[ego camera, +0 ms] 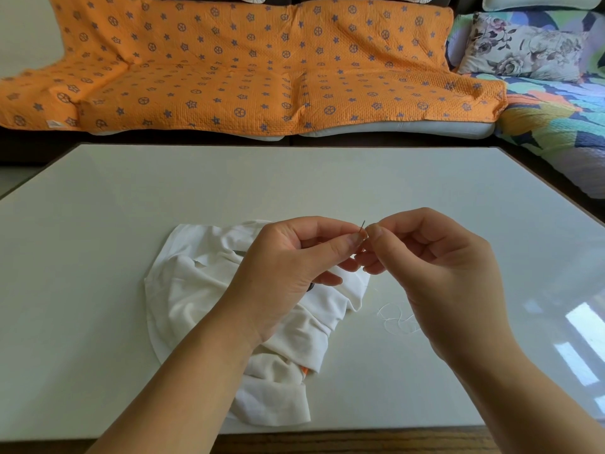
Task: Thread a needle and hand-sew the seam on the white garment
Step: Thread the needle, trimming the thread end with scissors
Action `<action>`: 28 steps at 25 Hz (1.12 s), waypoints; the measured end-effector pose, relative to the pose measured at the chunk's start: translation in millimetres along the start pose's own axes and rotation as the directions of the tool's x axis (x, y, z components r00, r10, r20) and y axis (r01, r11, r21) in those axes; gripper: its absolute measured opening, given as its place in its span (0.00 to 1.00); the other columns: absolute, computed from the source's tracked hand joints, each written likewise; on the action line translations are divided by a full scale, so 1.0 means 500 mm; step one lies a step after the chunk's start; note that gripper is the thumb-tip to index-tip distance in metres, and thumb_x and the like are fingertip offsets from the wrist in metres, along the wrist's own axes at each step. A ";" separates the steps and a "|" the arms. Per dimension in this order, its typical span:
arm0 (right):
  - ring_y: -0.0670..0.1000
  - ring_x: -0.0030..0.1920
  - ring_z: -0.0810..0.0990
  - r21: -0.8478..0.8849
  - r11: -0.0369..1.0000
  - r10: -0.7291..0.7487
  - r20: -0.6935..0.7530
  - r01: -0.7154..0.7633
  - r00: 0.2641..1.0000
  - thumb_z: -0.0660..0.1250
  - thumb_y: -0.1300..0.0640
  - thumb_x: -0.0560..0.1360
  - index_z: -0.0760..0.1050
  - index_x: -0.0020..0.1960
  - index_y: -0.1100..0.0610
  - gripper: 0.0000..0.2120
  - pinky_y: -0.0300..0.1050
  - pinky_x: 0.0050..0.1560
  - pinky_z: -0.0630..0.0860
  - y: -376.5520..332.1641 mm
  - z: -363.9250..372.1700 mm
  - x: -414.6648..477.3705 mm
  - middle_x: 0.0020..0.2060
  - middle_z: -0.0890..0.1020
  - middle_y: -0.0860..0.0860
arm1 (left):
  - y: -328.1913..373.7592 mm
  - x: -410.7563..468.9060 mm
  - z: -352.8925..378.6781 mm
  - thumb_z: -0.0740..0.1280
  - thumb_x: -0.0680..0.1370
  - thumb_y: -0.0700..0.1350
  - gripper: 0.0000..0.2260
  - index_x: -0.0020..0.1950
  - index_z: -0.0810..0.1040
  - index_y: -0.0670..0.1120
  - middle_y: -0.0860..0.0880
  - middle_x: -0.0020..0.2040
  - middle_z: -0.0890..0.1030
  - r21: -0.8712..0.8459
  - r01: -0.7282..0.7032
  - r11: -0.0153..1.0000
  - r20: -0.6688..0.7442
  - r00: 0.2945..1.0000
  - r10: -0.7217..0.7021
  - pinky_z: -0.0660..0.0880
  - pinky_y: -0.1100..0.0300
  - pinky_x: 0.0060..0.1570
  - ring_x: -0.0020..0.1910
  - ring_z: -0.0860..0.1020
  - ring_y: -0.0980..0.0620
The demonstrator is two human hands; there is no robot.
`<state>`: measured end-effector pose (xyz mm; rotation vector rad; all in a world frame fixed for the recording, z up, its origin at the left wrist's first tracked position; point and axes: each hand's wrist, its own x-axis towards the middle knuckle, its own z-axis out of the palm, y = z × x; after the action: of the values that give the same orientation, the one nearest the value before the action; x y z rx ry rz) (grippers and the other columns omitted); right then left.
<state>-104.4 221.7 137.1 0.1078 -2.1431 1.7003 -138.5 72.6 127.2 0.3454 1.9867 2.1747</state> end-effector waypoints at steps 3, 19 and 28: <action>0.49 0.34 0.84 -0.005 1.000 -0.002 -0.001 0.002 1.000 0.70 0.62 0.73 0.81 0.38 0.55 0.06 0.48 0.41 0.82 0.000 0.000 0.000 0.31 0.85 0.48 | 0.000 0.001 0.000 0.71 0.68 0.51 0.11 0.46 0.85 0.48 0.50 0.39 0.85 0.004 0.000 1.000 0.003 1.000 0.000 0.77 0.63 0.39 0.41 0.83 0.55; 0.50 0.34 0.84 0.018 1.000 -0.016 0.002 0.016 1.000 0.70 0.61 0.73 0.81 0.39 0.55 0.06 0.50 0.41 0.82 0.006 0.002 0.001 0.31 0.85 0.49 | 0.000 0.001 -0.002 0.71 0.68 0.50 0.11 0.47 0.85 0.48 0.50 0.39 0.85 0.033 -0.011 0.999 0.006 1.000 0.011 0.79 0.61 0.40 0.41 0.82 0.55; 0.50 0.34 0.84 0.051 0.998 -0.022 0.022 0.021 1.000 0.70 0.60 0.74 0.82 0.40 0.54 0.06 0.45 0.40 0.81 0.010 0.001 0.002 0.31 0.85 0.50 | 0.001 -0.001 -0.003 0.70 0.68 0.51 0.11 0.47 0.86 0.49 0.49 0.41 0.86 0.057 -0.024 0.998 0.010 1.000 0.023 0.79 0.63 0.40 0.42 0.83 0.55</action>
<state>-107.3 222.5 132.7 0.1642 -2.1075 1.7504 -138.4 71.1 127.6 0.3881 2.0538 2.1291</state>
